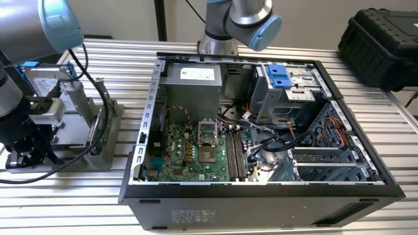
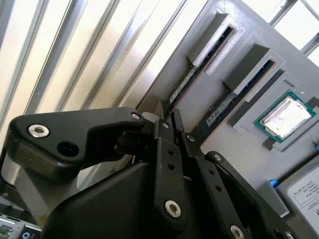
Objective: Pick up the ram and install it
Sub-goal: 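Pick up the ram and move it above insertion slot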
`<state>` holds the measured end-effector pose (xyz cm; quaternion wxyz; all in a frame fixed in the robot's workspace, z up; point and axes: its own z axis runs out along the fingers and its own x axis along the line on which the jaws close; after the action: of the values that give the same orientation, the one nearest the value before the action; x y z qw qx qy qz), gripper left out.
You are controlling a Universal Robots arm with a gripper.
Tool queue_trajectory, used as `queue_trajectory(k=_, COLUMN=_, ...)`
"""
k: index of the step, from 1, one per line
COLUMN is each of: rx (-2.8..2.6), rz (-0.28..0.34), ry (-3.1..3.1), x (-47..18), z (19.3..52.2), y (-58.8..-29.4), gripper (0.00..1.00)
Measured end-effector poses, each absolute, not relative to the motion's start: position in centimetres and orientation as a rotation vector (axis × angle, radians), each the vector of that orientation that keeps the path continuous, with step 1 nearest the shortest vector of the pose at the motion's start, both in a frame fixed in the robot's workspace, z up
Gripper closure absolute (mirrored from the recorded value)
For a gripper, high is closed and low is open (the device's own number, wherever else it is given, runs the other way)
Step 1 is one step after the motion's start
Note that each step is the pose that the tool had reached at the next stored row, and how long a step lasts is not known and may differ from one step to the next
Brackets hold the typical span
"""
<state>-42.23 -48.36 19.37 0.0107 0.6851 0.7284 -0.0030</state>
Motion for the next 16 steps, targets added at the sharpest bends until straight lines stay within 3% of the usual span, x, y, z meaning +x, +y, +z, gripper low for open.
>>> queue_trajectory(k=16, rx=2.138, rz=-0.01, ry=2.273, x=-42.2, z=20.7, y=-48.4, gripper=1.0)
